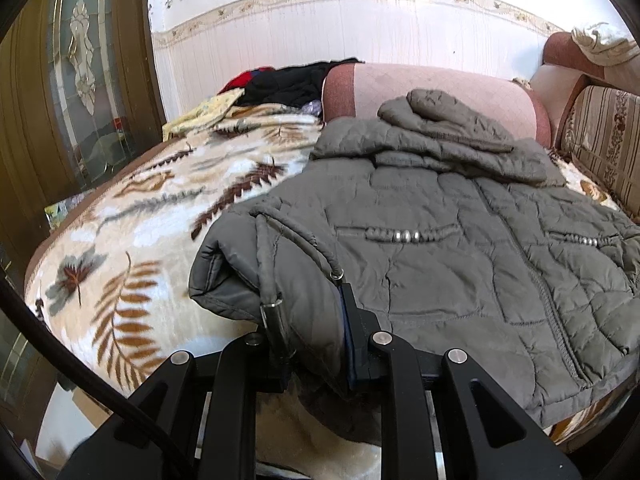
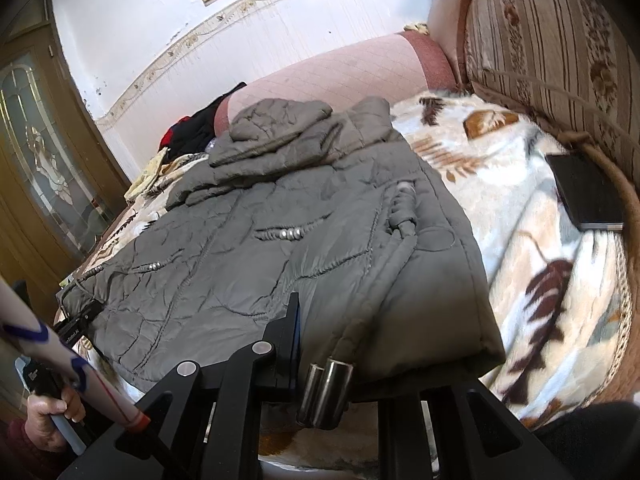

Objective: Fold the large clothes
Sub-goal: 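Lift the hem with both tools and fold it over onto the jacket body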

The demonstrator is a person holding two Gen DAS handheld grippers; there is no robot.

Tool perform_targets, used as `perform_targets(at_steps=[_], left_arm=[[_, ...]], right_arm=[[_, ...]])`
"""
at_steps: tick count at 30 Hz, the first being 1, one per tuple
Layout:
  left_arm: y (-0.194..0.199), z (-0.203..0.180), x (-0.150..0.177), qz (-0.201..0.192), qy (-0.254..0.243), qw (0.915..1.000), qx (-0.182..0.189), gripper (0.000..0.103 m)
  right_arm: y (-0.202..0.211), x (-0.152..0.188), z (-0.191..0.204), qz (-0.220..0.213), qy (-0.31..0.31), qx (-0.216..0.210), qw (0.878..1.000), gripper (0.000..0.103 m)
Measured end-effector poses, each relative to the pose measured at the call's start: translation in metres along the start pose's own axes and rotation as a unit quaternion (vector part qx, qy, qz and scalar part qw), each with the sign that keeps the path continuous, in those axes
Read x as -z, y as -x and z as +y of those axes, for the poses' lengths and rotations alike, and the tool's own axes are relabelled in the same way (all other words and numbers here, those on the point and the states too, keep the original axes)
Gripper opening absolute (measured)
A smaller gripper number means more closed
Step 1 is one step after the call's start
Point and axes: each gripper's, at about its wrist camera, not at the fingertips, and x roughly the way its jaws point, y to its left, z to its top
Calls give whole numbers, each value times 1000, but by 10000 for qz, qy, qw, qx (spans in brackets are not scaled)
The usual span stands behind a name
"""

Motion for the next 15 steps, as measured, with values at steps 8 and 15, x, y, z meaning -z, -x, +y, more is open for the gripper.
perform_targets(at_steps=[8, 15], left_arm=[[13, 7, -51, -251, 134, 9994, 212, 19], [13, 15, -114, -397, 355, 9977, 417, 19]], right_arm=[[18, -45, 16, -366, 156, -240, 9989, 17], [29, -107, 26, -768, 119, -494, 9958, 16]])
